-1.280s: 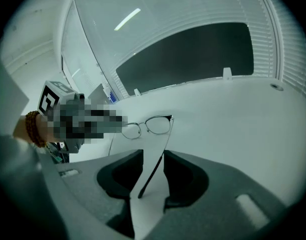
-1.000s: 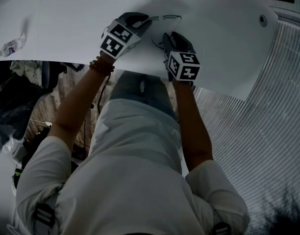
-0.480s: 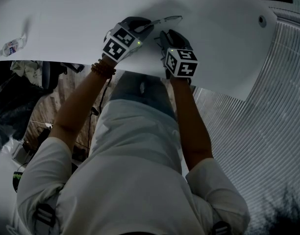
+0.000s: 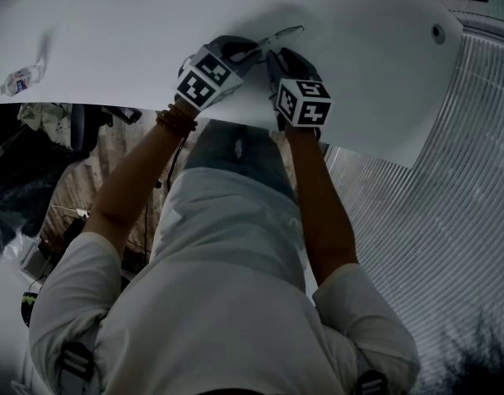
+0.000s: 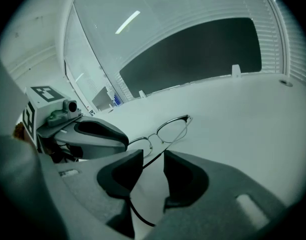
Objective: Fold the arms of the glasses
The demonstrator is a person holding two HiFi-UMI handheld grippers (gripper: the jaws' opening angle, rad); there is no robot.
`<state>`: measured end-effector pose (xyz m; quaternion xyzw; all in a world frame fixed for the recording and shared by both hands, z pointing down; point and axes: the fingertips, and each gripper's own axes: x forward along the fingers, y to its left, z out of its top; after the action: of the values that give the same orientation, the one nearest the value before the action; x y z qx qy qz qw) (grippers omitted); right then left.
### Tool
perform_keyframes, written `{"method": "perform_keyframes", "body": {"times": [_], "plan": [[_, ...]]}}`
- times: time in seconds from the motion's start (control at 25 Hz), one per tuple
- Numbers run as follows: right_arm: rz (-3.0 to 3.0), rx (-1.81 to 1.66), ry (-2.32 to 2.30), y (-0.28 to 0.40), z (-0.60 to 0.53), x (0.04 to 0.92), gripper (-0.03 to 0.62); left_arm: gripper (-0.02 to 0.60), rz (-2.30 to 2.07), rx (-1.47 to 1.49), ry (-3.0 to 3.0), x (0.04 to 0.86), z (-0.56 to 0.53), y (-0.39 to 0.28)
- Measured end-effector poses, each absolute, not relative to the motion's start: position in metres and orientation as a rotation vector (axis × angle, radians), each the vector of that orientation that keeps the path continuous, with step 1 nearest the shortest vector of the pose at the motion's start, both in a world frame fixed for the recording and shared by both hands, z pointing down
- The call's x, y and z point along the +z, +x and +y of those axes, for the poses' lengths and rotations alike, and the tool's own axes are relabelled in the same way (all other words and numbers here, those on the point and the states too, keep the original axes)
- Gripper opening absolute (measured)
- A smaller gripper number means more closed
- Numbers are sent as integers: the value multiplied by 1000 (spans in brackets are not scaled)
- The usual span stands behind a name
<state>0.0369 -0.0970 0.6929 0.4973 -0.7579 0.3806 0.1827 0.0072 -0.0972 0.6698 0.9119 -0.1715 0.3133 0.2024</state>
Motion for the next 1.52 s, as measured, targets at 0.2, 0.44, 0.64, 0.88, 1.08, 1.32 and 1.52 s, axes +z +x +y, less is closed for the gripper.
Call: {"method": "perform_keyframes", "body": {"times": [0.2, 0.44, 0.64, 0.88, 1.08, 1.32, 1.52], "plan": [[-2172, 1014, 1366, 39, -93, 689, 139, 35, -476, 892, 2555, 671, -97, 10], [-2165, 1025, 1421, 63, -77, 686, 149, 38, -500, 886, 2575, 663, -100, 9], [-2155, 1041, 1440, 74, -68, 685, 150, 72, -549, 914, 2588, 661, -109, 3], [-2160, 1061, 1469, 82, -61, 682, 166, 89, -489, 990, 2582, 674, -104, 7], [-2192, 949, 1349, 76, -38, 680, 219, 71, -484, 1026, 2584, 681, -102, 10], [-2120, 679, 1122, 60, -16, 699, 235, 48, -474, 1046, 2588, 685, -102, 11], [-2097, 579, 1101, 67, -25, 703, 145, 43, -462, 1056, 2594, 686, -103, 14]]}}
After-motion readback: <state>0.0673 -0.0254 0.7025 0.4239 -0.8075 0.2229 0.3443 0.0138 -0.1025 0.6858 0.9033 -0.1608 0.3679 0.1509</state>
